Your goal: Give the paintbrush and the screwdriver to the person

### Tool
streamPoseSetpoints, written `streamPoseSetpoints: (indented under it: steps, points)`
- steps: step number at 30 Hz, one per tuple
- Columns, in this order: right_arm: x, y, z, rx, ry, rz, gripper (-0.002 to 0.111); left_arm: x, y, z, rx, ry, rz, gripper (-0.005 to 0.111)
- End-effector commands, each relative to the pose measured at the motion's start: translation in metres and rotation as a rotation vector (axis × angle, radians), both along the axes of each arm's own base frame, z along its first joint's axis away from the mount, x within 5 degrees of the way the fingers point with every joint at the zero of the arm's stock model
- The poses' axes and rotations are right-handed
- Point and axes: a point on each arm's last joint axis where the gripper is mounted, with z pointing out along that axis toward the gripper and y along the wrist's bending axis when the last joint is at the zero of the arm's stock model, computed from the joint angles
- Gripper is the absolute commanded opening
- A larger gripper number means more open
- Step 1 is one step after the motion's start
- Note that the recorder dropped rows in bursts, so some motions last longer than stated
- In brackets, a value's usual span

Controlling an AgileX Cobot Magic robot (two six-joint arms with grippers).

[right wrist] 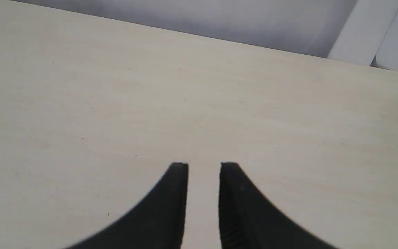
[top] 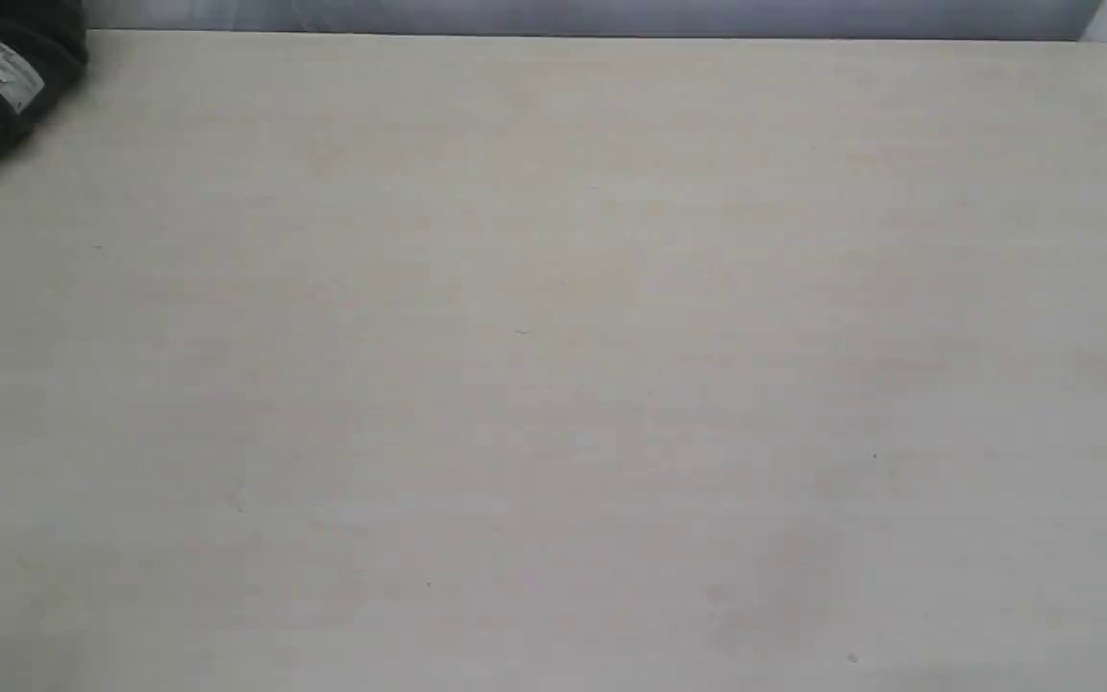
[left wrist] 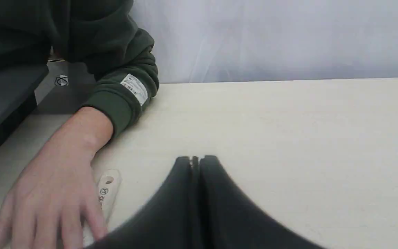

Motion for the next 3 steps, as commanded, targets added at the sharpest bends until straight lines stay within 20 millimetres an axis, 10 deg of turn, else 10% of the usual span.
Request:
streamPoseSetpoints:
  steps: [1, 3]
  points:
    - [-0.0001, -0.0001, 0.0004, -0.004, -0.014, -0.002, 0.019, 0.0001, -0.0005, 0.0004, -0.006, -0.011, -0.007, 0.0]
    - [-0.0001, -0.0001, 0.0004, -0.004, -0.014, -0.002, 0.019, 0.0001, -0.0005, 0.0004, -0.006, -0.011, -0.007, 0.0]
